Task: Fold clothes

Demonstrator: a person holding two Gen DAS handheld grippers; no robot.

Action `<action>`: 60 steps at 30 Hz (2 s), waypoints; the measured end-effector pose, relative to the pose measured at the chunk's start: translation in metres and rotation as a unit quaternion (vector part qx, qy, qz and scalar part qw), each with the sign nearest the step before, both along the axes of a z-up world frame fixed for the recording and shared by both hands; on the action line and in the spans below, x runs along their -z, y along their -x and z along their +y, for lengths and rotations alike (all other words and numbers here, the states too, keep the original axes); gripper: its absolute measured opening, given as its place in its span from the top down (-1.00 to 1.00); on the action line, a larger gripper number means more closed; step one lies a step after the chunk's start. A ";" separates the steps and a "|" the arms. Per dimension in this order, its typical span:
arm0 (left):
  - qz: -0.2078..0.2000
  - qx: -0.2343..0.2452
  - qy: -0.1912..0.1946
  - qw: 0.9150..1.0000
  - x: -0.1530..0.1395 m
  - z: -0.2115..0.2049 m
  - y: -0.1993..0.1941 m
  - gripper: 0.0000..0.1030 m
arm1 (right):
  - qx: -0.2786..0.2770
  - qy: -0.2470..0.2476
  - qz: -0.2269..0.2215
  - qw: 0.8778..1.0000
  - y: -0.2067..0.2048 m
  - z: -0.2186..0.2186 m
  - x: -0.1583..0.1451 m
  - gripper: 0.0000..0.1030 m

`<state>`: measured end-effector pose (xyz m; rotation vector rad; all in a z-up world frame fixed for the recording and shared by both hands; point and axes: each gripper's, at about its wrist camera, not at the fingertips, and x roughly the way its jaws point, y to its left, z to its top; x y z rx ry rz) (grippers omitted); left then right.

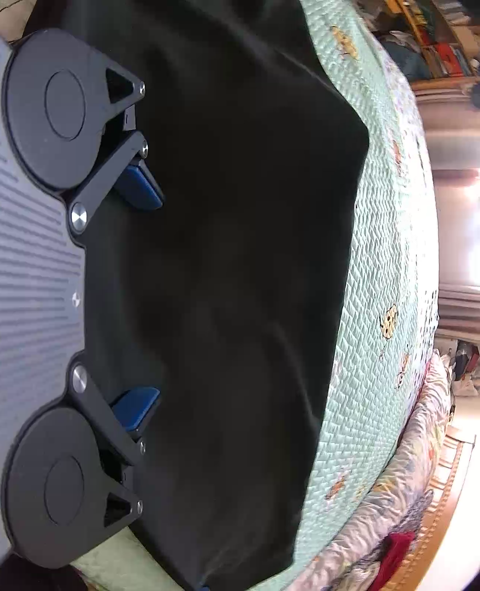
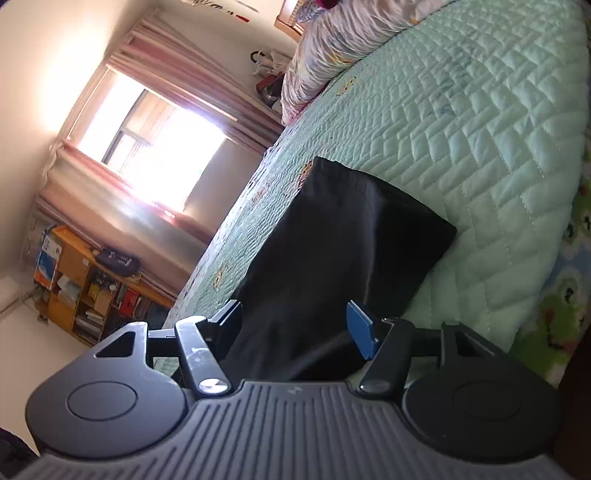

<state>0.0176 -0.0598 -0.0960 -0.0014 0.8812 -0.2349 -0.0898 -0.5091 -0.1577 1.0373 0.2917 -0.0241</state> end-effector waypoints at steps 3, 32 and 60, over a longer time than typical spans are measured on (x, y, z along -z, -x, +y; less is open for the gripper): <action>0.007 -0.004 0.022 1.000 -0.001 0.007 -0.005 -0.98 | 0.003 -0.004 0.002 1.000 0.005 -0.003 0.003 -0.29; 0.040 -0.009 0.064 0.997 -0.015 -0.005 -0.016 -0.98 | 0.059 -0.138 0.021 0.989 -0.005 -0.055 0.040 -0.66; 0.091 -0.004 -0.046 0.995 -0.005 -0.050 -0.030 -0.99 | 0.054 -0.017 0.034 0.998 -0.022 -0.028 0.020 -0.86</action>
